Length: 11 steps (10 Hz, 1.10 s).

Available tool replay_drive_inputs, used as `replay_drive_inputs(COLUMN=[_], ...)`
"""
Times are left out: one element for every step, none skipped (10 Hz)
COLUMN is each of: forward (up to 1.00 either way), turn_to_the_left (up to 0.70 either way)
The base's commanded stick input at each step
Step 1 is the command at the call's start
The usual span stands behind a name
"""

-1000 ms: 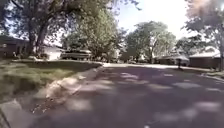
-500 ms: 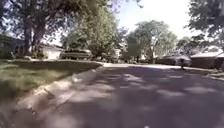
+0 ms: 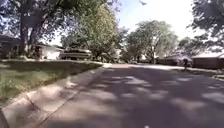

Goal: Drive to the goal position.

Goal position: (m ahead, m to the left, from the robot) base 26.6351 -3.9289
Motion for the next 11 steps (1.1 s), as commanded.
replay_drive_inputs(forward=[1.00,1.00,1.00,1.00,1.00,1.00,1.00,1.00,1.00,1.00,1.00], turn_to_the_left=[0.00,0.00,-0.14,-0.03,0.00,0.00,0.00,0.00,0.00,0.00,0.00])
